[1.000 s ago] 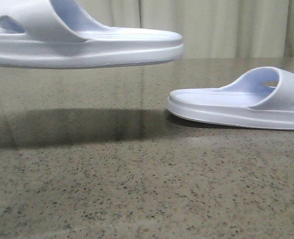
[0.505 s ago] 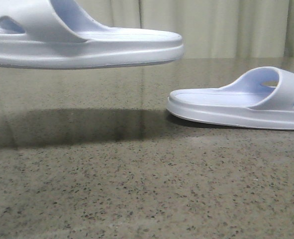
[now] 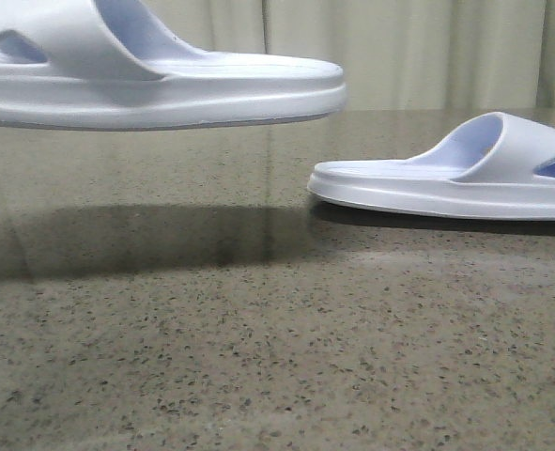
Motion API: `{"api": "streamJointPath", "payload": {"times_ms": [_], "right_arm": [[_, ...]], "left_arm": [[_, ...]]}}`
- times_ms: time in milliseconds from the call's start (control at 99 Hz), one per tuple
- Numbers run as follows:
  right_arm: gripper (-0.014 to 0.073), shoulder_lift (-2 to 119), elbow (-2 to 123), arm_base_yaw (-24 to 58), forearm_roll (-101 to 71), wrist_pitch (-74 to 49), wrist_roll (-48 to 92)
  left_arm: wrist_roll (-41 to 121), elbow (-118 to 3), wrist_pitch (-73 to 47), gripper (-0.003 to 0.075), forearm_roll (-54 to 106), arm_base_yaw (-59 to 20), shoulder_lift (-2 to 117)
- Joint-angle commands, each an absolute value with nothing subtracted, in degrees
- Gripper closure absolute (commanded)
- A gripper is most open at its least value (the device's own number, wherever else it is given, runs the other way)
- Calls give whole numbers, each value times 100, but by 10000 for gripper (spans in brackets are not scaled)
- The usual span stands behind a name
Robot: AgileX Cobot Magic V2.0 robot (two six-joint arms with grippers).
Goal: Insert blue slippers together front up
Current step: 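Lift the other slipper with the right gripper off the table, then move the right-held slipper over the left-held slipper, stacking them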
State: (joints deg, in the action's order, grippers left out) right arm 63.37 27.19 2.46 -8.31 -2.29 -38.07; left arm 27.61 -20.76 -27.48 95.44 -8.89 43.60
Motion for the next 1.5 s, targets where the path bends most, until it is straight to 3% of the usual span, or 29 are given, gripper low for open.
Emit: {"api": "streamJointPath", "payload": {"times_ms": [0,384,757,959,1262,1494], "right_arm": [[701,6273,2823,235,-804,453,-3789],[701,5486,2823,235,-846,2228,-4049],[701,4157,2823,247,-166,1453,-5148],[701,3651,2823,712,-140,849,-5175],[701,3667,2823,1889,-140,721,-5175],[701,3879,2823,2053,-76,684,-5175]], "left_arm": [[2763,-2283,-2869,704,9752,-900,4348],[2763,-2283,-2891,704,9772,-900,4348],[2763,-2283,-2913,704,9818,-900,4348],[2763,-2283,-2913,704,9873,-900,4348],[2763,-2283,-2985,704,9911,-900,4348],[2763,-2283,-3058,704,9931,-900,4348]]}}
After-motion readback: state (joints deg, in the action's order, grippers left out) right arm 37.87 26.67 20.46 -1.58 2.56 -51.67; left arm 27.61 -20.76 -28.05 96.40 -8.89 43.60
